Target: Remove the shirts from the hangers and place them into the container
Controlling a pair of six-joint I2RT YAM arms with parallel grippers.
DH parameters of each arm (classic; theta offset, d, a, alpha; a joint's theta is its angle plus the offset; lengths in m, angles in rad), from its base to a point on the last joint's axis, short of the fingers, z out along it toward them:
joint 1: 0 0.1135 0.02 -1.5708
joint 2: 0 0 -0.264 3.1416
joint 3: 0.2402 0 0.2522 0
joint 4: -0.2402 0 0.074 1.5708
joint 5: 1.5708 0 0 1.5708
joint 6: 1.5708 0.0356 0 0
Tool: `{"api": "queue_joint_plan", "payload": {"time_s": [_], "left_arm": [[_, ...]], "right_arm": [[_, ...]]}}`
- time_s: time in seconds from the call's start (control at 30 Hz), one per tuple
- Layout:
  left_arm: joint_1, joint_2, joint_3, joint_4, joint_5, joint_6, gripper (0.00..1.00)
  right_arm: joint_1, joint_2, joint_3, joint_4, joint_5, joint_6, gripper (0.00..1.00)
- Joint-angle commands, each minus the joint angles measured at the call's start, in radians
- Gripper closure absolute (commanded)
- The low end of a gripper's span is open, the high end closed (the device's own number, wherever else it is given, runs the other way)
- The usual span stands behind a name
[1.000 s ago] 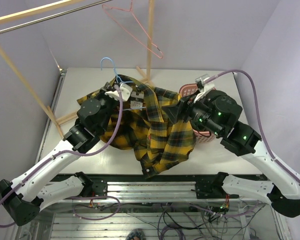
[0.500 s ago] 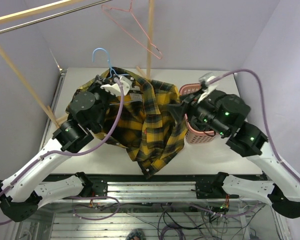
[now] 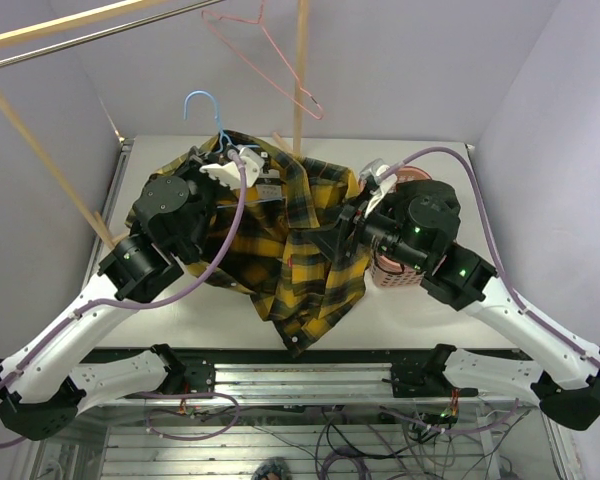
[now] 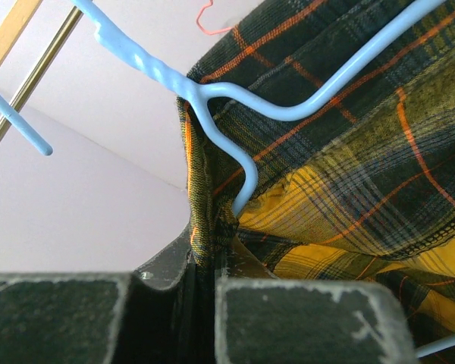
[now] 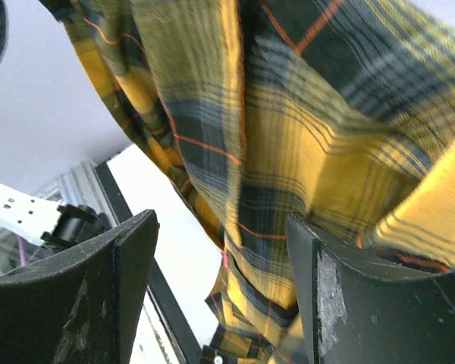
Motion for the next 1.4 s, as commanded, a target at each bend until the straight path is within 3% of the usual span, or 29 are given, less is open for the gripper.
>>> {"api": "queue_joint_plan", "payload": {"time_s": [0.0,0.2,0.3,0.37,0.47,0.77,0.97,1.37], "left_arm": [[-0.012,-0.001,0.049,0.021,0.000,-0.010,0.93],[-0.018,-0.004,0.047,0.018,0.013,-0.031,0.93],[-0.019,0.002,0.049,0.017,0.017,-0.035,0.93],[-0.021,0.005,0.046,0.018,0.019,-0.036,0.93],[-0.020,0.013,0.025,0.028,0.005,-0.029,0.93],[-0.021,0.016,-0.096,0.062,-0.042,-0.032,0.93],[-0.023,-0.043,-0.186,0.096,-0.043,-0.018,0.93],[-0.021,-0.208,-0.201,0.072,-0.129,0.091,0.93]], "right_arm": [[0.004,0.008,-0.027,0.131,-0.043,0.025,0.32],[0.016,0.075,-0.037,0.184,-0.057,0.042,0.38],[0.022,0.096,-0.048,0.207,-0.056,0.051,0.47],[0.024,0.100,-0.047,0.213,-0.057,0.057,0.62],[0.026,0.087,-0.028,0.189,-0.033,0.056,0.99],[0.025,-0.031,0.144,-0.087,0.205,-0.035,1.00],[0.024,-0.048,0.290,-0.259,0.470,-0.138,1.00],[0.024,0.042,0.511,-0.387,0.922,-0.301,1.00]]}}
